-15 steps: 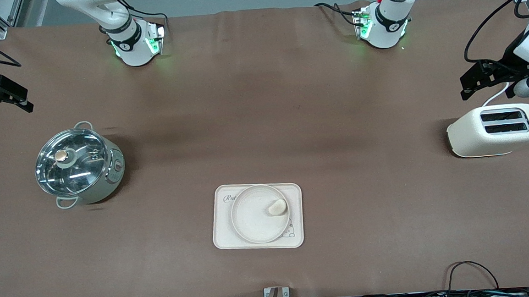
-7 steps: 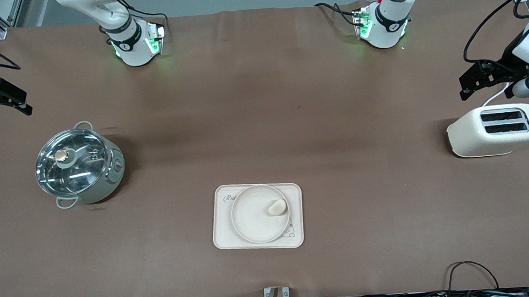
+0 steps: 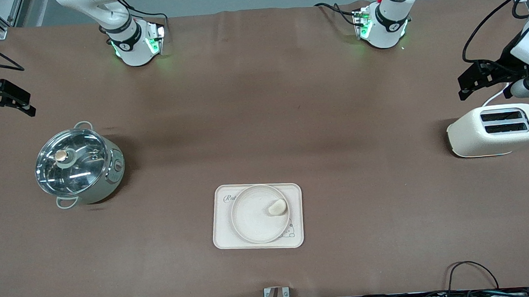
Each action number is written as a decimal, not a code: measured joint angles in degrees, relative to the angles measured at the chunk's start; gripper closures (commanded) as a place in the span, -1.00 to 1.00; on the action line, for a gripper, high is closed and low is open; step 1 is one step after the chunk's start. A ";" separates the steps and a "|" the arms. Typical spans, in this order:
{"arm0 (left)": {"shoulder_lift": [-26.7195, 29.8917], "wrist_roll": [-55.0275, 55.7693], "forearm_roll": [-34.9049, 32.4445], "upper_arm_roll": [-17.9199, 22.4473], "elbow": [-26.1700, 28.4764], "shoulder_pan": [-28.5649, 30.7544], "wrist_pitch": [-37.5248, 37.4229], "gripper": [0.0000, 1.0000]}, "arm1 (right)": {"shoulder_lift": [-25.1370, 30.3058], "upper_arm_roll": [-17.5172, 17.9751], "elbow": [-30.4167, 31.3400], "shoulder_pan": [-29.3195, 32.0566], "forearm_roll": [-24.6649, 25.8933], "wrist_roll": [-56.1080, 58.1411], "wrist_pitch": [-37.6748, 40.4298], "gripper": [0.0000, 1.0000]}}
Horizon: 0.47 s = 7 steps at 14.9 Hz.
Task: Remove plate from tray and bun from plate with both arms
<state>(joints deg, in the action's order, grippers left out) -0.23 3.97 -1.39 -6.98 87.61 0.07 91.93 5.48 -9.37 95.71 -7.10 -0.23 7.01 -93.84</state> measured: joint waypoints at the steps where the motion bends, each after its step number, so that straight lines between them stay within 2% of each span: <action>1: 0.00 0.00 0.00 -0.01 0.00 -0.02 0.00 -1.00 | -0.80 0.07 -0.01 -0.63 -0.04 0.00 -1.14 -1.00; 4: -0.02 0.00 0.00 -0.02 -0.01 -0.03 0.00 -1.00 | -5.21 0.33 -0.84 -3.42 -2.50 -0.35 -4.29 -0.93; 6: -0.04 0.00 0.00 -0.02 -0.03 -0.03 0.00 -1.00 | -9.97 0.43 -3.03 -4.88 -6.73 -0.80 -6.25 -0.78; 7: -0.05 0.00 0.00 -0.02 -0.04 -0.02 0.00 -1.00 | -12.73 0.46 -4.28 -5.43 -8.49 -1.43 -7.46 -0.62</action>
<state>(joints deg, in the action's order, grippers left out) -0.28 3.97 -1.39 -7.00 87.57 0.05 91.93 -7.25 -8.91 91.43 -12.52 -8.72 5.58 -101.30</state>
